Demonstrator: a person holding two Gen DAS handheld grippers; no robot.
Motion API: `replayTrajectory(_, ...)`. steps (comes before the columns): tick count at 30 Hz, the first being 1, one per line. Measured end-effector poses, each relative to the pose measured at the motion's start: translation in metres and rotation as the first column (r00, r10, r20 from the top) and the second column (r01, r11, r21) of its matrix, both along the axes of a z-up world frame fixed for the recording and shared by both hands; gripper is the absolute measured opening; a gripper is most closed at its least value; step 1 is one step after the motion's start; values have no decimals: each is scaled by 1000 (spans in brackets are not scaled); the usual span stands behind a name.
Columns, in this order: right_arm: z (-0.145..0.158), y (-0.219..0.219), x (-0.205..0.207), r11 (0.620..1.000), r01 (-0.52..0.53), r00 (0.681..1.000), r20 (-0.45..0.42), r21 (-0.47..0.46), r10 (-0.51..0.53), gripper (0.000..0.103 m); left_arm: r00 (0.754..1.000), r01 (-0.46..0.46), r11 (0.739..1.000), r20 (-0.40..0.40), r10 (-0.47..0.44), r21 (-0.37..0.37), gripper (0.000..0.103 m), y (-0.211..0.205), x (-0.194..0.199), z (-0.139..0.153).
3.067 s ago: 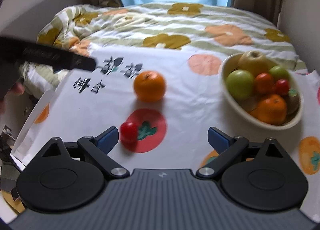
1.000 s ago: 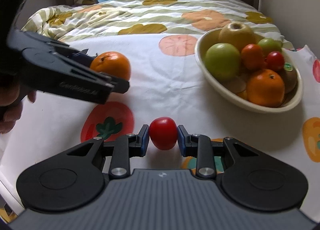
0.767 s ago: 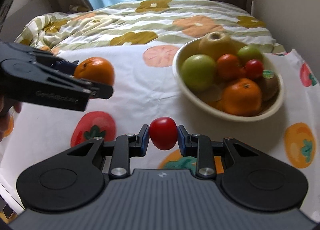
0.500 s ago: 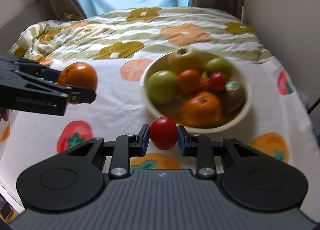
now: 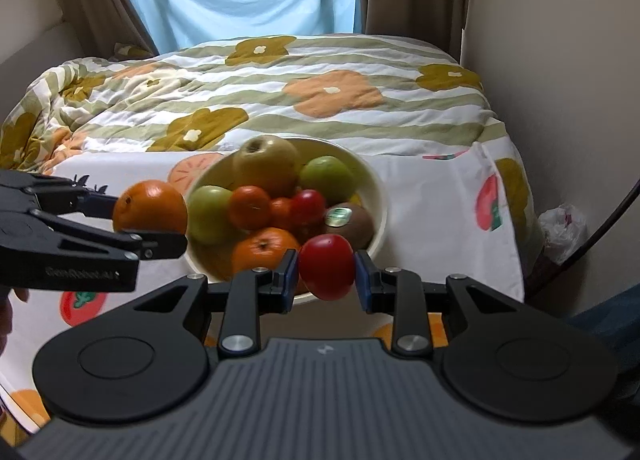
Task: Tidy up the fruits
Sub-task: 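Carry the large orange and tomato over the bowl with both tools, then open the left tool to drop the orange while the right tool releases the tomato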
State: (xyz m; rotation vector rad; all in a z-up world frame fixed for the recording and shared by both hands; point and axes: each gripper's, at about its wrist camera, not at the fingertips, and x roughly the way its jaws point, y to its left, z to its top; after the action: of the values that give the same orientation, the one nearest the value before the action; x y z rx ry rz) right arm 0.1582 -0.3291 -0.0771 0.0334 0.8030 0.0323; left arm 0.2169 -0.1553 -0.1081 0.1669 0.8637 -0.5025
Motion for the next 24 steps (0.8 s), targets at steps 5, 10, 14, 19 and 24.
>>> replayTrajectory(5, -8, -17, 5, 1000, -28, 999, -16, -1, 28, 45, 999, -45, 999, 9, 45, -1, 66, -15, 1, -10)
replayTrajectory(10, -14, -24, 10, 998, -59, 998, -25, -1, 59, 45, 997, -73, 997, 26, 72, 23, 69, -24, 1, -19)
replayTrajectory(14, -17, -25, 14, 997, -82, 996, -27, 1, 82, 45, 995, -91, 996, 40, 90, 10, 76, -25, 0, -20)
replayTrajectory(19, -17, -24, 16, 995, -102, 994, -24, 5, 102, 45, 992, -113, 993, 54, 112, 23, 86, -23, -7, -14)
replayTrajectory(24, -17, -21, 16, 993, -121, 992, -18, 9, 121, 45, 989, -126, 991, 80, 123, 36, 90, -19, -18, -4)
